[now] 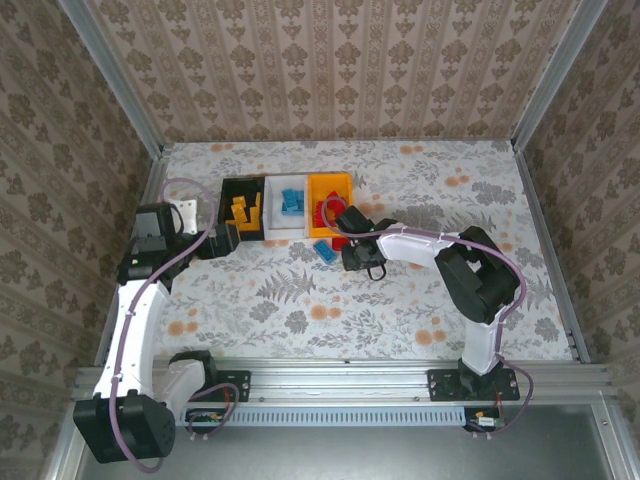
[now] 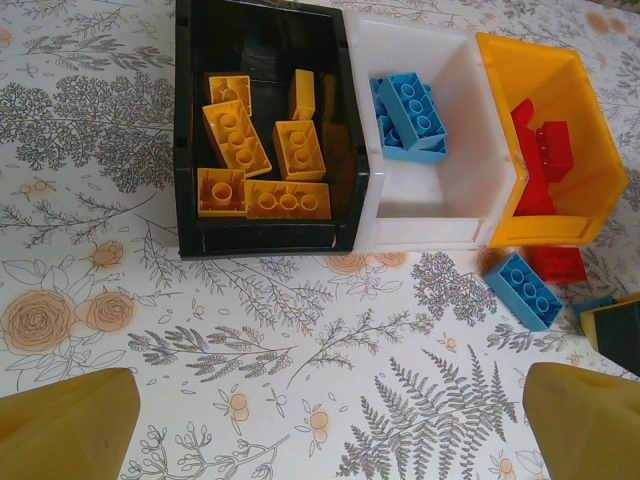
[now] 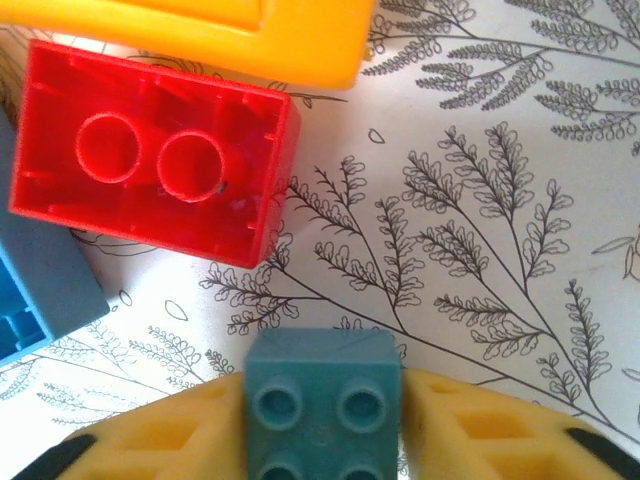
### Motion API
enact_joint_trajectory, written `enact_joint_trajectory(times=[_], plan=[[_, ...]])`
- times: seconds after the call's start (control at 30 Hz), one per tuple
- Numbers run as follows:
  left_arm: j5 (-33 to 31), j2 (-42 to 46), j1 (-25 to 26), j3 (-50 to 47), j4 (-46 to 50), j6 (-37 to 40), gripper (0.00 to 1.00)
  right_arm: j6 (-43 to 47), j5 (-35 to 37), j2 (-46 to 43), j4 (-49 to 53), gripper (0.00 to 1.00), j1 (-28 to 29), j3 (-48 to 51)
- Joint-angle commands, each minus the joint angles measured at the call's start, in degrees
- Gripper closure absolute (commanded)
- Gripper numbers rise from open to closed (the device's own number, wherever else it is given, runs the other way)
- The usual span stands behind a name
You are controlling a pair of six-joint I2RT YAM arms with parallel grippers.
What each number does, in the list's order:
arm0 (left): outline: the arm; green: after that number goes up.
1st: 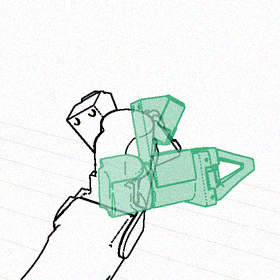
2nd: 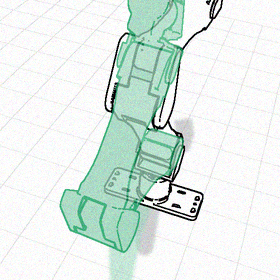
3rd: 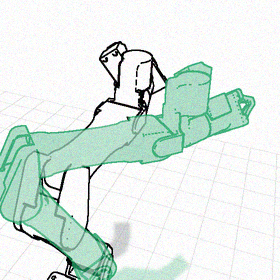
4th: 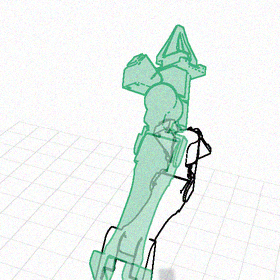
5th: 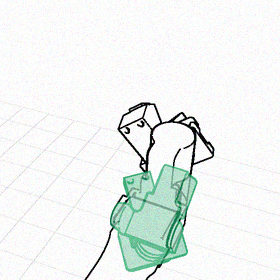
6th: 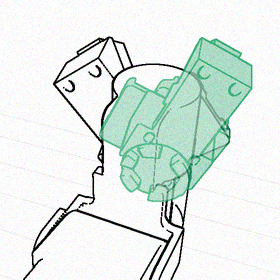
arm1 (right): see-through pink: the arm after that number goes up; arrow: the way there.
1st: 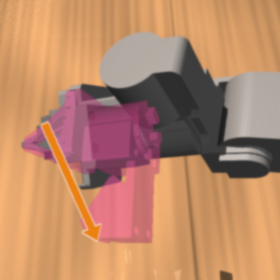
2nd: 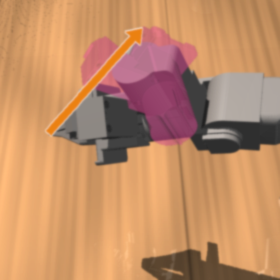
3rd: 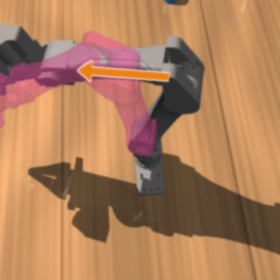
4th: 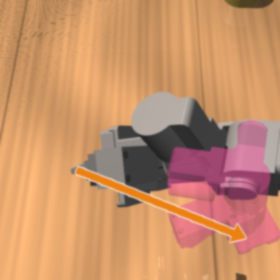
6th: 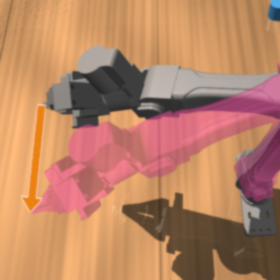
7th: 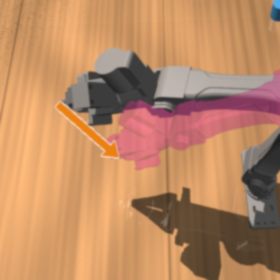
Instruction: Sort the legos into containers by color
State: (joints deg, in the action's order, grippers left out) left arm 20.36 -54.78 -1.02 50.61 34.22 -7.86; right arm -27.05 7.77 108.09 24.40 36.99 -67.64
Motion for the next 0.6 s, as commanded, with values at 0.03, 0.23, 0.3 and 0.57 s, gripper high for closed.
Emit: enact_joint_trajectory(times=[0.03, 0.23, 0.3, 0.57], plan=[[0.3, -0.1, 0.6, -0.4, 0.1, 1.3, 0.0, 0.2, 1.3, -2.7, 1.0, 0.64, -0.1, 0.4], [0.1, -0.1, 0.6, -0.4, 0.1, 1.3, 0.0, 1.1, -3.1, -8.3, 0.0, 0.66, 0.8, -3.7], [0.1, -0.1, 0.6, -0.4, 0.1, 1.3, 0.0, 1.2, -6.8, -8.7, -1.7, 0.66, 1.0, -6.2], [0.2, -0.1, 0.9, -0.6, 0.1, 1.5, 0.0, 2.1, -12.9, 2.3, -3.1, 0.67, 1.0, -23.2]])
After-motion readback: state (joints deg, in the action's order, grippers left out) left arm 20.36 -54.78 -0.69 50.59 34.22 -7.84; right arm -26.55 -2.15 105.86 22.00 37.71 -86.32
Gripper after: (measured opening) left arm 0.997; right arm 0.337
